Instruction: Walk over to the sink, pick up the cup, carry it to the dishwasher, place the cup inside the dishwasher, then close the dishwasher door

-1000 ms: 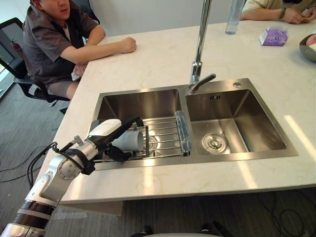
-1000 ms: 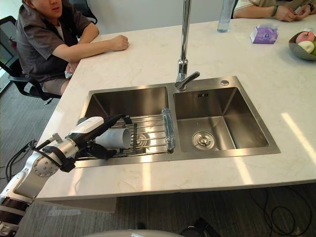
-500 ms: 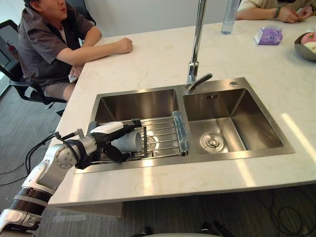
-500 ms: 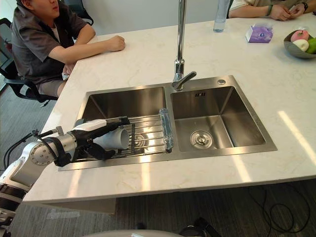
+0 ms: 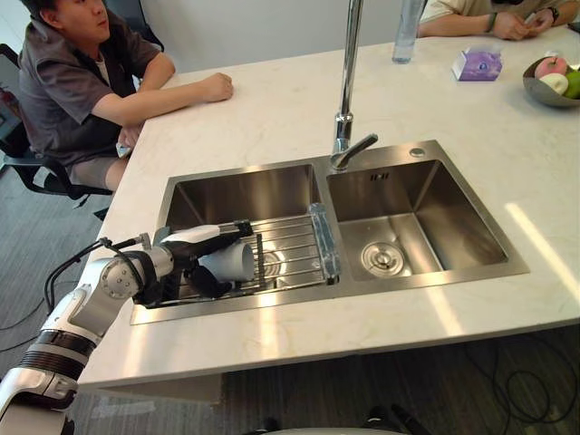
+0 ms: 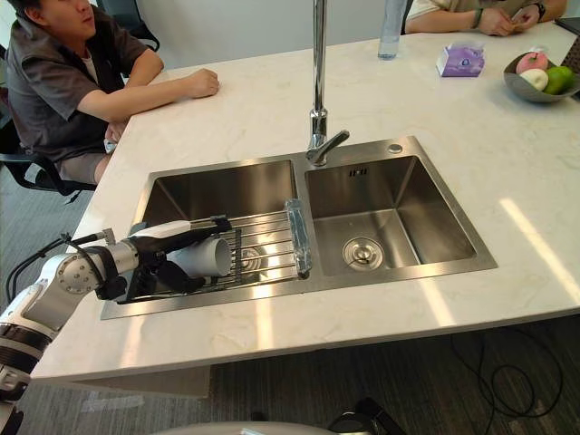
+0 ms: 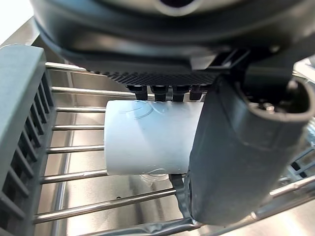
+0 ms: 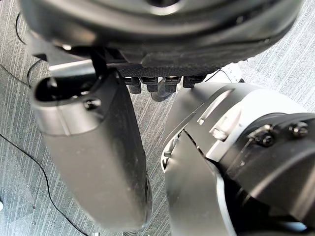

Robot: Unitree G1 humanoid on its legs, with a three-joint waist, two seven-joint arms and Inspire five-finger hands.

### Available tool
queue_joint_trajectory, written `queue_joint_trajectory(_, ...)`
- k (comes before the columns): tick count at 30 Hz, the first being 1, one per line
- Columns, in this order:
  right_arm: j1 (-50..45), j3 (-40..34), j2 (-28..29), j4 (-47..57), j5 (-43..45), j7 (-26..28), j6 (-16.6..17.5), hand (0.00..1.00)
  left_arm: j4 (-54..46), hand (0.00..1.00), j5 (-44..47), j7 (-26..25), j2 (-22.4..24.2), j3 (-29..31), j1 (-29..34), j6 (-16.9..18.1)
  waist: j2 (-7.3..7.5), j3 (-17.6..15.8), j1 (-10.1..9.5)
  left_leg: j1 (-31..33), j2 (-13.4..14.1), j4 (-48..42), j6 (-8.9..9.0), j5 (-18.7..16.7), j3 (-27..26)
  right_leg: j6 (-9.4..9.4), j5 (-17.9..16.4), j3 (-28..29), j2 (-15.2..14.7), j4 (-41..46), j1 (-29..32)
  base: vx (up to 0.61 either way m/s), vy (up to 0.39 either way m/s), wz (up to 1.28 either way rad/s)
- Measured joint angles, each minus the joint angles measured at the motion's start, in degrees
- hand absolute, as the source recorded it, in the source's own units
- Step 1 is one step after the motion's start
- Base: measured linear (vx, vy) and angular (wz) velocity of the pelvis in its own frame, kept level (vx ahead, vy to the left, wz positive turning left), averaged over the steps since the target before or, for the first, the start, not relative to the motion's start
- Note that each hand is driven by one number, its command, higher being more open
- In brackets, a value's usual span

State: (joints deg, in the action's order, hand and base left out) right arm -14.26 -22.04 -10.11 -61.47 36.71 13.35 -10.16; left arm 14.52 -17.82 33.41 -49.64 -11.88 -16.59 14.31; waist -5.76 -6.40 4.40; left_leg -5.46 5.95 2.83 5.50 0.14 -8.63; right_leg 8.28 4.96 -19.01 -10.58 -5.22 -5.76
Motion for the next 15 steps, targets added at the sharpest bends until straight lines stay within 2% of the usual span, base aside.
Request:
queue_joint_trajectory(8,0.01,-0.01,0.00,0.08,0.25,0.00,-0.20,1.00,3.38,1.00,-1.93,-0.90,0.00,-0.99,-1.43,0.27,0.03,0.02,0.29,-0.02,0.04,0.08,0.01,-0.23,-1.17,0.01,0.12,1.17,0.04,0.01,0.78,-0.01,-0.002,-0.07)
queue_joint_trajectory(15,-0.23,-0.07,0.44,-0.06,0.27,0.05,-0.26,1.00,7.00,1.00,-4.23,-1.76,0.14,-2.38,-2.66,-1.38,0.14,-0.01,1.20,-0.03,0.04,0.07,-0.02,-0.40,-2.26,0.03,0.40,2.30,0.06,0.02,1.45,-0.02,-0.005,-0.08)
